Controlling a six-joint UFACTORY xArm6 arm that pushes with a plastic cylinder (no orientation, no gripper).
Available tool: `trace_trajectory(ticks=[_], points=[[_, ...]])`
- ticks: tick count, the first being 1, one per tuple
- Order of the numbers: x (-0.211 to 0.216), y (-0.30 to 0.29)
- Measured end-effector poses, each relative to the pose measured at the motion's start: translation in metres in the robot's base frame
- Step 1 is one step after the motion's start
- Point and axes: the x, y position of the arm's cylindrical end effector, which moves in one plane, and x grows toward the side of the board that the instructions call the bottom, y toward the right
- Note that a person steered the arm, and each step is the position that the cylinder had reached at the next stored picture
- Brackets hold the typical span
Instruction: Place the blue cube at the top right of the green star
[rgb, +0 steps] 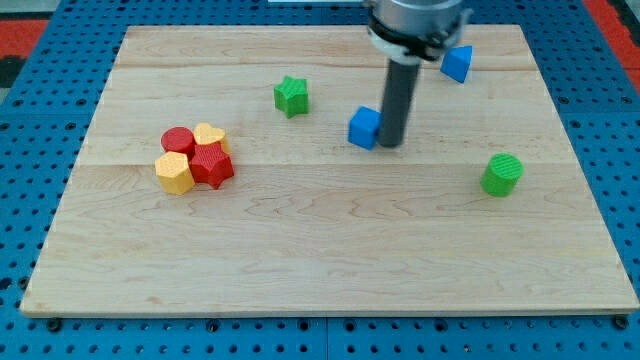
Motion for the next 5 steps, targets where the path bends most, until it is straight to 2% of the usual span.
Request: trace_trajectory(ticks=[1, 3, 4, 5], points=[[-0.032, -0.041], [-0.002, -0.048], [-0.016, -0.065], [-0.048, -0.065]])
